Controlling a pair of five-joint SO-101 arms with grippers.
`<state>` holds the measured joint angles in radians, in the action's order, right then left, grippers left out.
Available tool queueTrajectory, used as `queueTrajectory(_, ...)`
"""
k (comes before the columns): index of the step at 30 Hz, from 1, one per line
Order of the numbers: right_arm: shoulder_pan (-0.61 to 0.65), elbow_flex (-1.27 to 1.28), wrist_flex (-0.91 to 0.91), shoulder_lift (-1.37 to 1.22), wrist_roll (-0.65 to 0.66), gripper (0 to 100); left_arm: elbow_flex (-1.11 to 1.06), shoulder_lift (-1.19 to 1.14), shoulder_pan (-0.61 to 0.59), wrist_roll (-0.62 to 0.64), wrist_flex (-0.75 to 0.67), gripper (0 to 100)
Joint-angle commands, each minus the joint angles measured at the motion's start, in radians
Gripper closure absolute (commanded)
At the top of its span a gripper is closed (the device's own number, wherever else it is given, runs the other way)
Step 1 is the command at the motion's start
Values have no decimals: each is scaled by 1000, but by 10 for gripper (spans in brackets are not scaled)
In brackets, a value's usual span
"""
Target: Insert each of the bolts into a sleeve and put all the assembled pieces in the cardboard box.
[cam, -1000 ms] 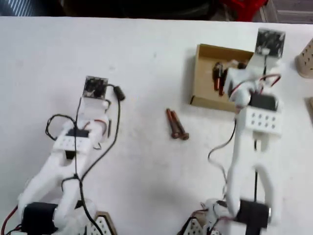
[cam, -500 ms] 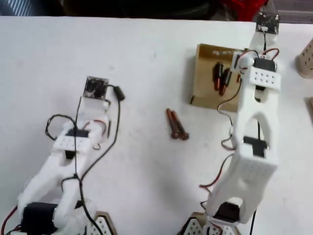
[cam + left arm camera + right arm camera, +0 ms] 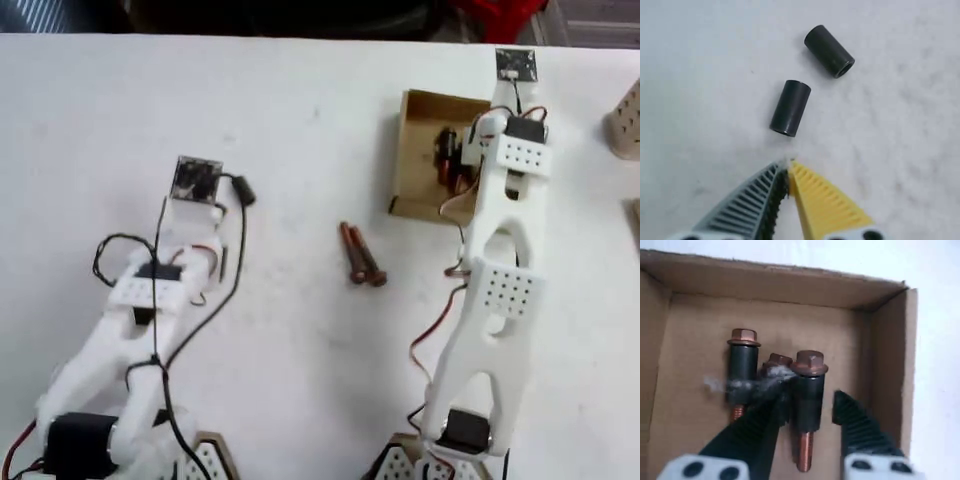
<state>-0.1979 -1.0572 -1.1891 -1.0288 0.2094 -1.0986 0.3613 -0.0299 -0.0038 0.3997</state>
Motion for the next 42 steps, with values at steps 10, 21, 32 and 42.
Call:
queueTrajectory(10, 5, -407, -269, -62, 8, 779, 58, 4, -25, -12, 2, 977)
queueTrajectory(21, 209, -502, -536, 85, 9, 779, 130, 8, -308, -5, 17, 977)
queueTrajectory(32, 605, -181, -496, 248, 8, 779, 138, 44, -452, 121, 74, 977)
queueTrajectory(42, 665, -149, -433, 202, -133, 855, 140, 42, -453, 120, 72, 977)
